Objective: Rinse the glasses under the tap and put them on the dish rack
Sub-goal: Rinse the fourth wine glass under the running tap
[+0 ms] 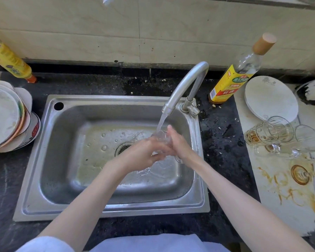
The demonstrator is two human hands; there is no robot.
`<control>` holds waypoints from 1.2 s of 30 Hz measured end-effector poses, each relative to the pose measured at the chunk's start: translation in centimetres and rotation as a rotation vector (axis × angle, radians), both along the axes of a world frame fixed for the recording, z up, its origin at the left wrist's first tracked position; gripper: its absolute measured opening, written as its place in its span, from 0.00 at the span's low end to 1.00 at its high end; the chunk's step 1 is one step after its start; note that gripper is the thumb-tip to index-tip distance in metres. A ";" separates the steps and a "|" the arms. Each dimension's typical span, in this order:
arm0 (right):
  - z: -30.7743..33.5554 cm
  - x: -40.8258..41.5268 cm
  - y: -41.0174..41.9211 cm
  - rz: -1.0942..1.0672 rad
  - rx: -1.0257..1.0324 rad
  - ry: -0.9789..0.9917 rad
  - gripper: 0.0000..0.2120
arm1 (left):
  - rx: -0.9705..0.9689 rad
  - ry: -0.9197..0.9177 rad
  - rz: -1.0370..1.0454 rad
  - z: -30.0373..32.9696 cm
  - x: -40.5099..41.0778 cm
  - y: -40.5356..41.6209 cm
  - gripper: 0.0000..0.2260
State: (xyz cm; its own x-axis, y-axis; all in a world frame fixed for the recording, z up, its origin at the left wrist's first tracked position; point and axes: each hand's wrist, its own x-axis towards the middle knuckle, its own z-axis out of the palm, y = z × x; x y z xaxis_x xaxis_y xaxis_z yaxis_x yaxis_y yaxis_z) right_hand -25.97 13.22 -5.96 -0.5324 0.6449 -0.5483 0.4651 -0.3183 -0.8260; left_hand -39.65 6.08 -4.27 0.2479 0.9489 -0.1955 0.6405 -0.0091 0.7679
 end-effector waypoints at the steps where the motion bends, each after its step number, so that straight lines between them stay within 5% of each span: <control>1: 0.1 -0.1 0.1 0.029 -0.073 -0.009 0.34 | -0.046 0.069 -0.100 0.2 -0.4 0.2 0.12; 3: 0.2 -0.1 0.0 0.058 -0.140 -0.017 0.37 | -0.098 0.165 -0.145 0.4 -1.0 0.6 0.12; 6: -0.2 -0.1 -0.2 0.014 -0.034 0.045 0.36 | -0.010 0.089 0.080 0.8 -0.9 0.7 0.05; 9: -0.3 -0.2 -0.7 -0.072 0.132 0.122 0.21 | 0.053 -0.071 0.327 0.7 -0.3 0.5 0.13; 15: 0.1 -0.3 0.4 -0.112 -0.173 0.055 0.30 | -0.090 -0.082 -0.044 1.2 -0.8 0.9 0.09; 18: -0.1 -0.5 0.6 -0.010 -0.170 0.064 0.36 | -0.060 0.019 0.131 0.7 -0.9 1.1 0.05; 21: 0.1 -0.6 0.5 0.018 0.013 0.125 0.27 | 0.009 -0.077 0.349 1.0 -0.5 1.2 0.13; 25: 0.2 -0.8 0.1 -0.034 -0.097 0.135 0.26 | -0.135 -0.072 0.041 1.3 -1.4 1.6 0.06; 27: 0.4 -0.9 0.2 -0.040 -0.225 0.129 0.29 | -0.217 -0.047 -0.086 1.2 -1.6 1.5 0.12; 30: 0.4 -0.8 0.4 0.013 -0.292 0.153 0.30 | -0.143 0.028 0.048 1.4 -1.6 1.4 0.09; 34: -0.1 -0.3 0.2 0.012 -0.111 0.150 0.24 | -0.084 -0.076 0.394 1.2 -0.9 1.0 0.12; 36: 0.0 -0.2 -0.1 0.031 -0.077 0.143 0.26 | -0.084 -0.121 0.386 1.2 -0.9 0.9 0.11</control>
